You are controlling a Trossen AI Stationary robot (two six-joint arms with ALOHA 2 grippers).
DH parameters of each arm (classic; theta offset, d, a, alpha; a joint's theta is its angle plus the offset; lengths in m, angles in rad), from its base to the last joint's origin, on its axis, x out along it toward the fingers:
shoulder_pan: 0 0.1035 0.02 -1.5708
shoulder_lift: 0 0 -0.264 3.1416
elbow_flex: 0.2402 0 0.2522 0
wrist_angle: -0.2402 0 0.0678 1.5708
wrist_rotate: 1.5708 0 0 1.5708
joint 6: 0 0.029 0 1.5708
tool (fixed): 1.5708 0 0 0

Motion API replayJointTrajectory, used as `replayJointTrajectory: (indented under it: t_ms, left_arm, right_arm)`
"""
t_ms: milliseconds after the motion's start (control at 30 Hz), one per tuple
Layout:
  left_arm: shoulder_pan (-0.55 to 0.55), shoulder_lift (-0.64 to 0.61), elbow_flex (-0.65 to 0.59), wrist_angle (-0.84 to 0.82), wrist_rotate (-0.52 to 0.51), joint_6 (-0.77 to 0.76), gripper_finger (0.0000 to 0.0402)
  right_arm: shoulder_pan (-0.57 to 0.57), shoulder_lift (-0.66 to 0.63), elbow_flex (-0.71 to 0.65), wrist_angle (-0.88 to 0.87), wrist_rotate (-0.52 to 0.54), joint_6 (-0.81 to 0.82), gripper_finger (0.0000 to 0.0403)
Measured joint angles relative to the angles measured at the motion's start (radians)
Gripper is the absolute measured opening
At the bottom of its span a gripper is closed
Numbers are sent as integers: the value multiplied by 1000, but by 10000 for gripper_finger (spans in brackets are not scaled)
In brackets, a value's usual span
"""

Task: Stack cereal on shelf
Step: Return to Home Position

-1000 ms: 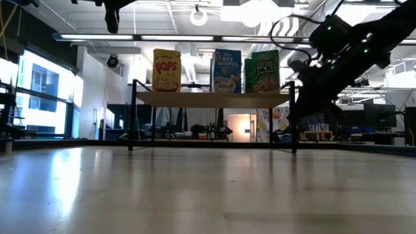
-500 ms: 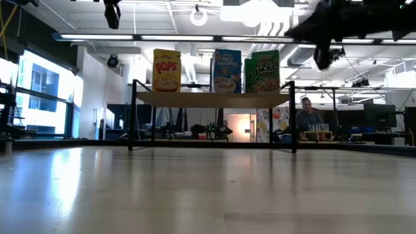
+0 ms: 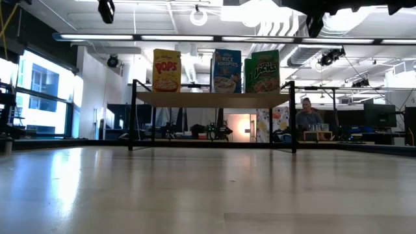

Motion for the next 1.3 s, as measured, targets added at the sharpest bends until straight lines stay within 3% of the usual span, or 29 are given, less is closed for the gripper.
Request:
replayJointTrajectory:
  t_ms: [233,600,933,1300]
  left_arm:
    - [53,-78,-1,-111,100,53,0]
    - [52,-165,-4,-209,139,73,0]
    - [41,-309,-282,135,145,18,0]
    - [53,-486,-472,130,166,-34,0]
  right_arm:
    - [1,0,1,-8,0,67,0]
    - [1,0,1,-13,0,84,0]
    - [1,0,1,-14,0,108,0]
    - [1,0,2,-52,0,160,0]
